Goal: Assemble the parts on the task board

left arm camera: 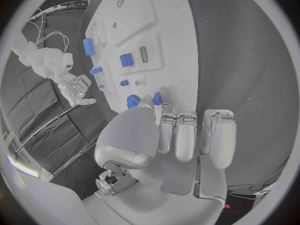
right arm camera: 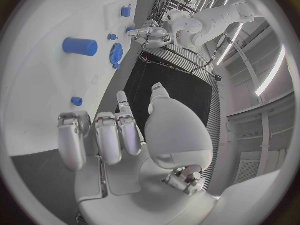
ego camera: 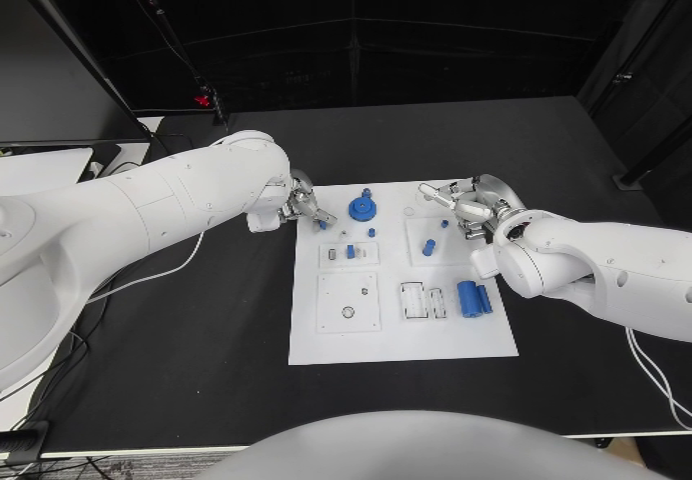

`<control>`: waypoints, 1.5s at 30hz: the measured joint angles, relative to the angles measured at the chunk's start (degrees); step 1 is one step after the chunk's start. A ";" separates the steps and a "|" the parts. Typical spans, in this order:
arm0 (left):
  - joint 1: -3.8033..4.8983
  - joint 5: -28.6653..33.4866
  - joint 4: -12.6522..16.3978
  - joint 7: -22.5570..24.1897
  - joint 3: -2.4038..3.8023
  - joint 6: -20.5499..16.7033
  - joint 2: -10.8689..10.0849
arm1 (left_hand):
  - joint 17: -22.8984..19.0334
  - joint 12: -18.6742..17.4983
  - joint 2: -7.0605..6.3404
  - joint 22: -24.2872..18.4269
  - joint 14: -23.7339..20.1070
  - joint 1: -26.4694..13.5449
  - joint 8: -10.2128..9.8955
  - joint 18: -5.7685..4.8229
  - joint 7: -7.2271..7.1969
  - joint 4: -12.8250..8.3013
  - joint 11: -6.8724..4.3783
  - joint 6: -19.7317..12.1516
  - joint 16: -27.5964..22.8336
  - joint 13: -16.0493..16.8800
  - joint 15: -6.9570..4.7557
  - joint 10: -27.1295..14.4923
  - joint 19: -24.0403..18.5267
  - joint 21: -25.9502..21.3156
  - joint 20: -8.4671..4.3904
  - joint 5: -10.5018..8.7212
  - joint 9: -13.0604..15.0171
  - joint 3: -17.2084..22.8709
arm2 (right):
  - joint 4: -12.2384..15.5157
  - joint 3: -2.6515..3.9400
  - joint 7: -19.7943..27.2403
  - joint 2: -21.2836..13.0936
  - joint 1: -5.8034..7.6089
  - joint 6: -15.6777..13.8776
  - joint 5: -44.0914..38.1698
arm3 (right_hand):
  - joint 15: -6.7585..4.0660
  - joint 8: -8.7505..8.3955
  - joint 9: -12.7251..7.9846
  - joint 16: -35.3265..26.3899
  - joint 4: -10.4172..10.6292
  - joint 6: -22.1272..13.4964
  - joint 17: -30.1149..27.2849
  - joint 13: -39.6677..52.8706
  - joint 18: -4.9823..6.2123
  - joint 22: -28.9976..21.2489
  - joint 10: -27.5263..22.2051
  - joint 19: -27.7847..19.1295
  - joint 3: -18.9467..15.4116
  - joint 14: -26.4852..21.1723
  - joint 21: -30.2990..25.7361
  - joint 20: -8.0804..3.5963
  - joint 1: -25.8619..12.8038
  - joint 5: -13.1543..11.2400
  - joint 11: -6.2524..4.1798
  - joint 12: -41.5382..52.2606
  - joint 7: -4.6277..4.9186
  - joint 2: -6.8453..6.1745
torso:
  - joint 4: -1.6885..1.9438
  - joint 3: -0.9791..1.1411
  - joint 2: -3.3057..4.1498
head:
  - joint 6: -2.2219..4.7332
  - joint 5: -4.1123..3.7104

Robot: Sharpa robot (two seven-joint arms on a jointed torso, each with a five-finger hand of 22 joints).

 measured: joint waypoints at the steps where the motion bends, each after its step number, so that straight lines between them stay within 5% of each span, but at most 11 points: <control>1: 0.00 0.00 0.00 0.01 0.00 0.00 0.00 | 0.00 0.00 0.00 0.00 0.00 0.00 -0.04 0.01 0.00 -0.01 0.00 0.00 0.00 0.00 0.00 0.00 0.00 0.00 0.00 0.13 -0.02 0.50 | 0.00 0.00 -0.01 0.00 0.00 0.00 -0.01 | 0.00 0.00 0.00 0.00 0.00 0.00 0.00 0.00 0.00 0.00 0.00 0.00 0.00 0.00 0.00 0.00 0.00 0.00 0.00 0.00 0.00 0.00 | 0.00 0.00 0.00 | 0.00 0.01; 6: -0.02 0.01 -0.01 0.12 0.00 0.04 -0.04 | 0.00 0.05 -0.13 0.00 0.00 0.14 -0.05 0.01 -0.19 0.02 0.00 0.19 0.00 0.00 0.00 0.00 0.00 0.00 0.00 1.22 -0.13 2.60 | 0.00 0.00 -0.09 0.00 0.00 0.02 -0.03 | 0.00 0.00 0.00 0.00 0.00 0.00 0.00 0.00 0.00 0.00 0.00 0.00 0.00 0.00 0.00 0.00 0.00 0.00 0.00 0.00 0.00 0.00 | 0.00 0.01 0.00 | 0.00 0.05; 13: -0.04 0.02 0.00 0.31 0.00 0.09 -0.09 | 0.00 0.10 -2.28 0.00 -0.01 3.49 -0.32 0.01 -0.18 -0.16 0.00 0.18 0.00 -0.07 0.02 0.00 0.00 0.00 0.00 6.46 -0.19 6.95 | 0.03 0.00 -0.17 0.00 0.00 0.03 -0.05 | 0.00 0.00 -0.01 0.00 0.00 0.00 0.00 0.00 0.00 0.00 0.00 0.00 0.00 0.00 0.00 0.00 0.00 0.00 0.00 0.00 0.00 0.00 | 0.00 0.01 0.01 | -0.08 -0.02; 31: -0.04 0.18 2.10 1.90 0.00 -1.49 -2.16 | 0.00 0.18 -4.27 -0.01 -0.07 5.79 -0.53 0.01 0.06 -0.16 0.00 0.36 0.00 -0.38 0.12 0.00 0.00 0.00 0.00 6.73 -0.04 9.62 | -0.11 0.00 -0.23 -0.07 0.00 0.04 -0.06 | 0.00 0.00 -0.02 0.00 0.00 0.00 0.00 0.00 0.00 0.00 0.00 0.00 0.00 0.00 0.00 0.00 0.00 0.00 0.00 0.00 0.00 0.00 | 0.04 0.00 -0.02 | -0.33 -0.24; 35: 0.36 0.47 4.19 2.38 -0.01 -2.27 -3.46 | 0.00 0.27 -4.21 -0.01 -0.07 5.87 -0.53 0.01 0.15 -0.30 0.00 0.28 0.00 -0.36 0.13 0.00 0.00 0.00 0.00 6.72 -0.04 9.76 | -0.15 0.00 -0.24 -0.09 0.00 0.04 -0.06 | 0.00 0.00 -0.02 0.00 0.00 0.00 0.00 0.00 0.00 0.00 0.00 0.00 0.00 0.00 0.00 0.00 0.00 0.00 0.00 0.00 0.00 0.00 | 0.05 0.00 -0.04 | -0.35 -0.26; 45: 2.97 2.02 13.43 1.84 0.02 -3.40 -8.96 | 0.00 0.19 -4.21 -0.01 -0.08 5.87 -0.54 0.01 0.12 -0.14 0.26 0.33 0.00 -0.17 0.14 -0.25 0.00 0.00 0.00 6.72 -0.04 9.92 | -0.17 0.00 -0.25 -0.26 0.00 0.05 -0.06 | 0.00 0.00 -0.02 0.00 0.00 0.00 0.04 0.00 0.00 0.00 0.00 0.00 0.00 0.00 0.00 0.00 0.01 0.00 0.00 0.00 0.00 0.00 | 0.05 0.08 -0.04 | -0.59 -0.04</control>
